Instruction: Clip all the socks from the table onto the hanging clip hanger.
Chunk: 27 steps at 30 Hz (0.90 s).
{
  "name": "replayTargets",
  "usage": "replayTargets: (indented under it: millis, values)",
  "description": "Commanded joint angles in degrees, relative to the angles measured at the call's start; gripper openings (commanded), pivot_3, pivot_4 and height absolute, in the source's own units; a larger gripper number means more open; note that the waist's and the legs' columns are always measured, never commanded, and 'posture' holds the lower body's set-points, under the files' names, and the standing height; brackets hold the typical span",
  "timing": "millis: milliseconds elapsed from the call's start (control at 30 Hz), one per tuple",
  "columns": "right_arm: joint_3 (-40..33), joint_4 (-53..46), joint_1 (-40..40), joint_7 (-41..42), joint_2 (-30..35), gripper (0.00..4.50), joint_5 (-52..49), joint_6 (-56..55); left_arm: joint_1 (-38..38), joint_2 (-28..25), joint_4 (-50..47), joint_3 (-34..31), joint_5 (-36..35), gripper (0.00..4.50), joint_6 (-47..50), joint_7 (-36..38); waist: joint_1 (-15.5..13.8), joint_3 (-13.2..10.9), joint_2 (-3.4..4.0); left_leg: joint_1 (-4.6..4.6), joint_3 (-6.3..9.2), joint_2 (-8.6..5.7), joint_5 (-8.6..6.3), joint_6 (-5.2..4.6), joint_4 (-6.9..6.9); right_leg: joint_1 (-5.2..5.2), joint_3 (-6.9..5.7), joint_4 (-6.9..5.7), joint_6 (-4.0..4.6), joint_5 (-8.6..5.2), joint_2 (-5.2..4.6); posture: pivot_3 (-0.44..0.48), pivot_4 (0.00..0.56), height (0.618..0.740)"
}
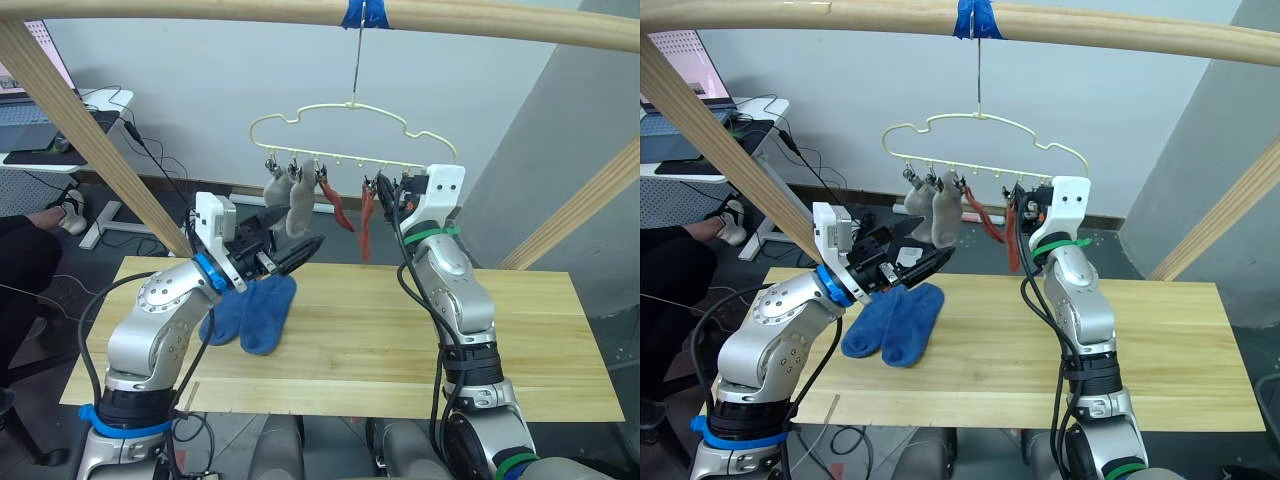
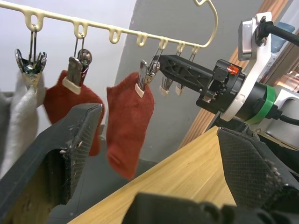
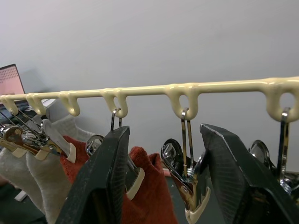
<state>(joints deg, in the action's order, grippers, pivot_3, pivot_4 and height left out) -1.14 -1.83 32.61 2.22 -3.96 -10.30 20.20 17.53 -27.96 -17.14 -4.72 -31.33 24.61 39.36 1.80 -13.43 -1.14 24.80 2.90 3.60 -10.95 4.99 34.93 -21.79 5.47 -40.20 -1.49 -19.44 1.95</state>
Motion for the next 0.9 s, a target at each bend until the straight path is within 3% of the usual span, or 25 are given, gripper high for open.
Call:
replayTargets:
  millis: [33, 900]
  values:
    - [-0.4, -0.8, 1.4, 0.2, -0.2, 2.51, -0.8, -0.4, 0.0, 0.1, -1.5, -0.6, 0.1, 4.50, -1.0, -0.1, 0.0, 0.0, 0.00, 0.00, 0.00, 0.00, 0.00, 0.00, 0.00, 0.00, 0.00, 0.00, 0.00, 0.00, 0.00, 0.053, 0.208, 0.740]
    - [1.1, -8.4, -1.4, -3.3, 1.9, 2.51, 4.1, 4.7, 0.0, 0.2, -1.4, -0.3, 0.4, 4.50, -0.8, -0.1, 0.0, 0.0, 0.00, 0.00, 0.00, 0.00, 0.00, 0.00, 0.01, -0.02, 0.00, -0.03, 0.00, 0.00, 0.00, 0.043, 0.215, 0.740]
